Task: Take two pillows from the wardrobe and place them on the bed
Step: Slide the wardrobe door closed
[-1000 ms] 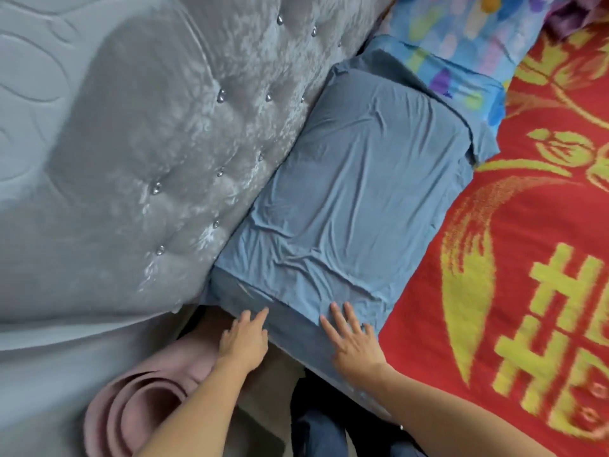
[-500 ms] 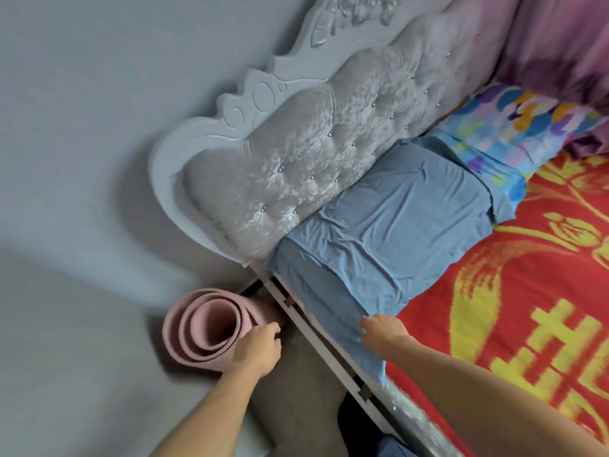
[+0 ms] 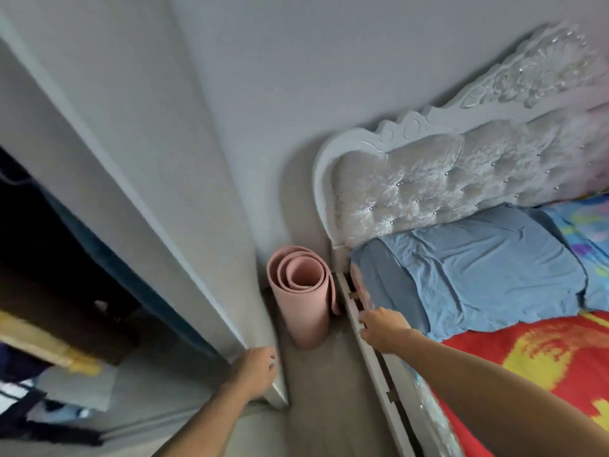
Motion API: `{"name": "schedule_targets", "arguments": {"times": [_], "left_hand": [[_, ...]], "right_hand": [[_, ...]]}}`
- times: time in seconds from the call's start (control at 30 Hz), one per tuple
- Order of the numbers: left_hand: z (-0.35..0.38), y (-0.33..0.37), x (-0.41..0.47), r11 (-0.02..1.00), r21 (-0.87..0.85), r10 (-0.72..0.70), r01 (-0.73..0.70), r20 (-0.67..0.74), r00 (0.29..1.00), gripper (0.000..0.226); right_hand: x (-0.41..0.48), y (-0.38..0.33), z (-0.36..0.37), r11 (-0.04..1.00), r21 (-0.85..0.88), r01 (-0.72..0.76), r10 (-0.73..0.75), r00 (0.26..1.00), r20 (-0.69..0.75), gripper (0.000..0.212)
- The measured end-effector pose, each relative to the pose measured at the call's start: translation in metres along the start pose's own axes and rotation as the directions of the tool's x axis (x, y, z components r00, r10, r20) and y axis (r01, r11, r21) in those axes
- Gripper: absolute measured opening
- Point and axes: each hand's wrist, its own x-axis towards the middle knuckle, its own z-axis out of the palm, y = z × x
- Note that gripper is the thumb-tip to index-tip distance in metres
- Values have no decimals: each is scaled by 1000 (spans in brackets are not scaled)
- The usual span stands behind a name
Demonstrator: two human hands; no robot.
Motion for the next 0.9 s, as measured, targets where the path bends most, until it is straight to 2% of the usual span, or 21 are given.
{"name": "schedule_targets", "arguments": {"times": [0.1,0.23,0.43,0.63,0.77,0.9], "left_hand": [[9,-42,-47,983,-97,-158,154,-32,987,24],[20,-98,-111,921,-199,-349,335,-40,936,27],[17,-193,-207,794,-290,-575,535,-69,815,29],[-11,-308,-282,720,-353,-673,598,-144,725,28],[-44,-391,-326,708,-386,-692,591,-210,691,30],[-89,-472,-361,712,-403,-693,575,-277,665,27]], "right_hand": [[3,-44,6,990,-61,124,-123,992,22,26],[1,-112,34,956,-115,270,-260,961,94,24],[-18,-242,75,842,-182,508,-473,857,204,31],[-20,-406,72,687,-282,670,-641,741,199,30],[-23,-523,59,721,-250,646,-654,754,61,27],[-34,-633,54,672,-248,697,-712,701,42,28]]}}
